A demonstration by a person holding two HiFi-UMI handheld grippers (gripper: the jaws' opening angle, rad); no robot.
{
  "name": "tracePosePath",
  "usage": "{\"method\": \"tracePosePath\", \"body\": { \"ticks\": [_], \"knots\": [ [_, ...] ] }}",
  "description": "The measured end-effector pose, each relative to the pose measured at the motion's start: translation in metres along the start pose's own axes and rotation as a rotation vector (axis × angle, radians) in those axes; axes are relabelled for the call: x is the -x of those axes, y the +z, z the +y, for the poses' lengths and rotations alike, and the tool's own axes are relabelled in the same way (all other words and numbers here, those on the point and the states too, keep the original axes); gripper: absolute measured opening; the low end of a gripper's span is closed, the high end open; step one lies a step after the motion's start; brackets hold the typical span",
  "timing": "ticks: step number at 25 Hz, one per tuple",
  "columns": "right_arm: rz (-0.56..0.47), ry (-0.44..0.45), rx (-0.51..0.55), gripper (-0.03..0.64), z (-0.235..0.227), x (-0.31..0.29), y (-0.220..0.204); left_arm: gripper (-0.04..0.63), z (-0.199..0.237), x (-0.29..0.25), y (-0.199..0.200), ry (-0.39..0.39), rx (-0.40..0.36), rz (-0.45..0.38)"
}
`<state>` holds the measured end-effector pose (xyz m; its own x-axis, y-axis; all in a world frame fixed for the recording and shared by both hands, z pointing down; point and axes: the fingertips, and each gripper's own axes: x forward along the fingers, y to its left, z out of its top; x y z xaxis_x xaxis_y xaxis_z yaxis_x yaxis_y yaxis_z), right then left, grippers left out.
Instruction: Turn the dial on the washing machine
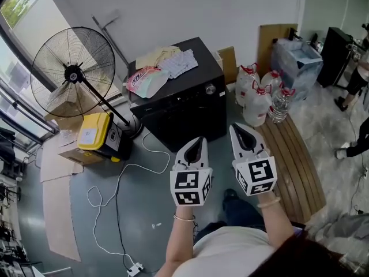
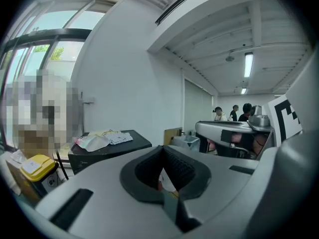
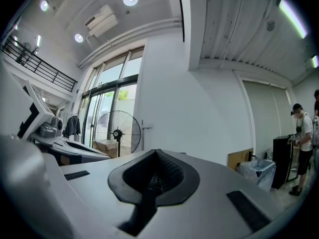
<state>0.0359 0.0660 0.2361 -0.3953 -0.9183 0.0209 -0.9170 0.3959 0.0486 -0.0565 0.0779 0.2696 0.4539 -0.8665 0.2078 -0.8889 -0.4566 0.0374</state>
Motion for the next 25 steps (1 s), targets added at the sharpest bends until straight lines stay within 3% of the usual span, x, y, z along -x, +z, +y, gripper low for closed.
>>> {"method": "tracePosePath", "body": {
  "ticks": [11,17,25],
  "knots": [
    [0.034,0.050,0.008,0.026,-0.049,-0.074,-0.019,0.015,0.030,-0.080,0.004,0.082,0.039,0.022],
    [0.052,0.097,0.030,0.026,-0.061,-0.109,-0.035,0.015,0.050,-0.110,-0.007,0.156,0.081,0.033],
    [0.094,0.120,0.045,0.028,-0.069,-0.150,-0.061,0.015,0.078,-0.142,-0.017,0.199,0.083,0.039]
  ]
}}
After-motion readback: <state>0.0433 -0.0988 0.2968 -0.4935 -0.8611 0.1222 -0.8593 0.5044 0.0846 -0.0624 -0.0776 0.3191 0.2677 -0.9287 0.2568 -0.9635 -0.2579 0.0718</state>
